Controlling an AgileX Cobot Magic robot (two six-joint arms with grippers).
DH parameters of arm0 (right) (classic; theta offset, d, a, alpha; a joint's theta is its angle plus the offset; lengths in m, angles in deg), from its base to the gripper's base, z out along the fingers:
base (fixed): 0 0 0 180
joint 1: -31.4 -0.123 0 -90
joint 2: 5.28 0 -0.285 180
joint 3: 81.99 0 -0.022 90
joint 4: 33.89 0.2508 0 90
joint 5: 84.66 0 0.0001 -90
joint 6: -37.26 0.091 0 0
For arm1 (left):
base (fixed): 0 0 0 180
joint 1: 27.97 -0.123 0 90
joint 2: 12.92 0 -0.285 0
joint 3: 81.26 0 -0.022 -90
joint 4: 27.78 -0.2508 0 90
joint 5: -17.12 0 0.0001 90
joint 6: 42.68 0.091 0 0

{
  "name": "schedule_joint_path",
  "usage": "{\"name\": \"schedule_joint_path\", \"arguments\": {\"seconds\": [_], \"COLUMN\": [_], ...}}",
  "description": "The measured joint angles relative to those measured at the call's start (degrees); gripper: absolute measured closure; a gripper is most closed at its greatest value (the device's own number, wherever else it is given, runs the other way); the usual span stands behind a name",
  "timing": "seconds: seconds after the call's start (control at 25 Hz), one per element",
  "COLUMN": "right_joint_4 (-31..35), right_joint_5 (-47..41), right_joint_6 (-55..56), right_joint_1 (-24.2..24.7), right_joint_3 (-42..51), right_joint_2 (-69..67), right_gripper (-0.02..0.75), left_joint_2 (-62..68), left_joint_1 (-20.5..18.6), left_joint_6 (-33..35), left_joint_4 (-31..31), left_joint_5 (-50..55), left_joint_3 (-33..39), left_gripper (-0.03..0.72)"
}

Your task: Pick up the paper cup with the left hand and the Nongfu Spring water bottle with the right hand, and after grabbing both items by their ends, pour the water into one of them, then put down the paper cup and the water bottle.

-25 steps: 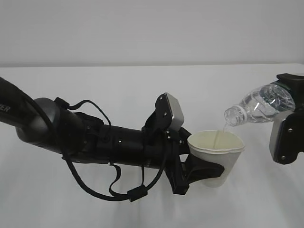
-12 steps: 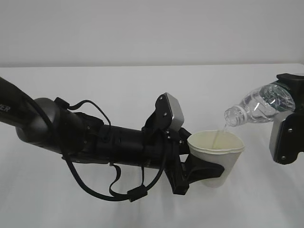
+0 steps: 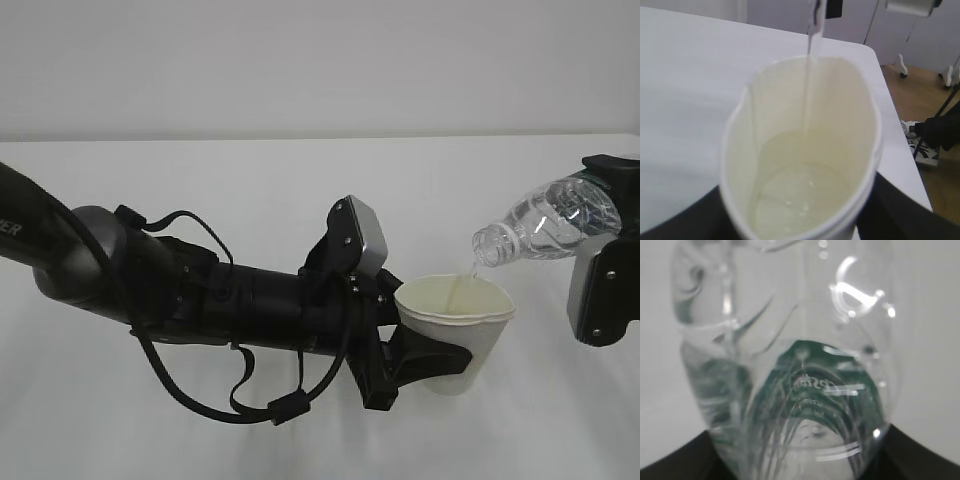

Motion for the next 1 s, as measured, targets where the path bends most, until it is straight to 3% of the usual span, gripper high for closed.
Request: {"name": "schedule_joint_path", "arguments": {"seconds": [1.0], "right_joint_4": [-0.67], "right_joint_5": [0.0], "right_joint_6": [-0.1], "right_joint_1": [0.0], "right_joint_3": [-0.27], "right_joint_2": [0.0], "right_gripper": [0.316], "left_joint_2": [0.0], "left_joint_1": [0.0], "left_joint_6": [0.0], "left_joint_4": [-0.15], "left_joint_5": [0.13], "left_joint_3": [0.0], "left_gripper": [0.286]}}
